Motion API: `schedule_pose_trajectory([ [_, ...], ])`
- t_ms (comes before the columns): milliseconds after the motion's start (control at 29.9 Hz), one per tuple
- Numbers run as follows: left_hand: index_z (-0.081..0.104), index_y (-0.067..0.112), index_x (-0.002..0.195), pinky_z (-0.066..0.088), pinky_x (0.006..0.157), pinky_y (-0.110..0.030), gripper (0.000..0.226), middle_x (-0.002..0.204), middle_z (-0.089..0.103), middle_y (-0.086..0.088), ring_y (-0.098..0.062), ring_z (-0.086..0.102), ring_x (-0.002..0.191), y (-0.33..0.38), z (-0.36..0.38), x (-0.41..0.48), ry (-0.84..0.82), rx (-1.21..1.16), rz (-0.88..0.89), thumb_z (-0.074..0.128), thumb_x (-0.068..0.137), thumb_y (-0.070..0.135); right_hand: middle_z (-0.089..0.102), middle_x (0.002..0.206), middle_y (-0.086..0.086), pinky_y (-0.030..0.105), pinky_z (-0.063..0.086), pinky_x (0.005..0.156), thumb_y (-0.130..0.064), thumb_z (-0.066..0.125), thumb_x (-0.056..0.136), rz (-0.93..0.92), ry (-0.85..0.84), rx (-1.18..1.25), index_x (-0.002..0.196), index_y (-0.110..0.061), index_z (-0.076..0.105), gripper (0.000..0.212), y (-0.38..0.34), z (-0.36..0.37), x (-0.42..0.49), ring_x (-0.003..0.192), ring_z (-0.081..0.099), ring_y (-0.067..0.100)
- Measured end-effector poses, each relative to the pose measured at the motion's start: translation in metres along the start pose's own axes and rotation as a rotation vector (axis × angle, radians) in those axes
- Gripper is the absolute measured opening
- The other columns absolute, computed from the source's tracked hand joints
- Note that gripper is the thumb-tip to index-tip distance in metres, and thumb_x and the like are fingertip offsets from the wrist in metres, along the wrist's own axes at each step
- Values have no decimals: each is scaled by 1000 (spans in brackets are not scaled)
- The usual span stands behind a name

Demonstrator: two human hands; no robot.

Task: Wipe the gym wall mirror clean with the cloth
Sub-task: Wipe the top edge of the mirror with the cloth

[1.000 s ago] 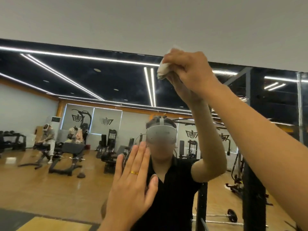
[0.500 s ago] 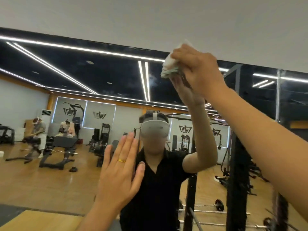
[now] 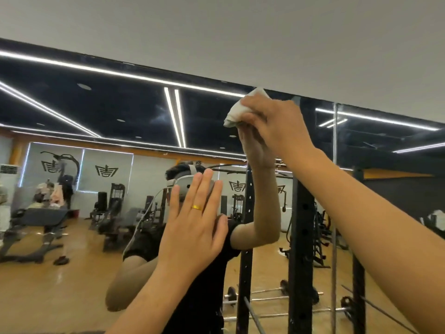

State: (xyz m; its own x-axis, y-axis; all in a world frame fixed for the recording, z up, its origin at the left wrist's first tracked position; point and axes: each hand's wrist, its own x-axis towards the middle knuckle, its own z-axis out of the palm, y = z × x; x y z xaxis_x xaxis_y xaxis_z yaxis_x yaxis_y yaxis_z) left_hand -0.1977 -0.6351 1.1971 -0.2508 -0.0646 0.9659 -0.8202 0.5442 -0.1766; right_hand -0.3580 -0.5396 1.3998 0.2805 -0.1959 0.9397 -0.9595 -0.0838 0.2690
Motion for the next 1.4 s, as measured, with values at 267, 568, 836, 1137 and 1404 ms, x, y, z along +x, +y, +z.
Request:
schedule_pose_trajectory([
  [267, 29, 13, 161, 15, 126, -58, 67, 172, 13, -11, -26, 10, 159, 0, 1, 0, 34, 6, 5, 40, 103, 43, 71, 114, 16, 32, 50, 82, -21, 54, 104, 13, 120, 72, 132, -9, 67, 33, -21, 22, -61, 95, 65, 19],
  [568, 27, 11, 162, 18, 125, -60, 68, 172, 11, -13, -27, 9, 159, 1, 4, -1, 45, 28, 3, 38, 103, 43, 74, 109, 16, 0, 36, 78, -38, 42, 105, -77, 174, -5, 130, -7, 64, 47, -1, 5, -11, 93, 71, 21],
  [836, 28, 11, 162, 18, 125, -60, 67, 171, 14, -13, -28, 12, 159, 2, 3, -1, 79, 18, 13, 36, 103, 43, 72, 100, 13, 16, 45, 64, -20, 53, 105, -22, 221, 41, 125, -5, 67, 29, -10, 21, -51, 76, 68, 21],
  [1137, 28, 11, 162, 21, 123, -62, 67, 171, 14, -13, -28, 11, 159, 2, 5, -1, 69, 21, 11, 37, 103, 43, 73, 97, 12, 8, 39, 69, -23, 52, 107, -61, 223, -1, 124, -6, 68, 28, 8, 14, -14, 74, 69, 16],
  [1404, 28, 13, 162, 20, 125, -60, 66, 172, 12, -11, -26, 8, 159, 3, 4, -1, 59, 3, -1, 36, 103, 43, 72, 97, 9, -1, 38, 65, -22, 56, 108, 55, 282, 83, 128, -9, 66, 27, -9, 33, -36, 76, 61, 7],
])
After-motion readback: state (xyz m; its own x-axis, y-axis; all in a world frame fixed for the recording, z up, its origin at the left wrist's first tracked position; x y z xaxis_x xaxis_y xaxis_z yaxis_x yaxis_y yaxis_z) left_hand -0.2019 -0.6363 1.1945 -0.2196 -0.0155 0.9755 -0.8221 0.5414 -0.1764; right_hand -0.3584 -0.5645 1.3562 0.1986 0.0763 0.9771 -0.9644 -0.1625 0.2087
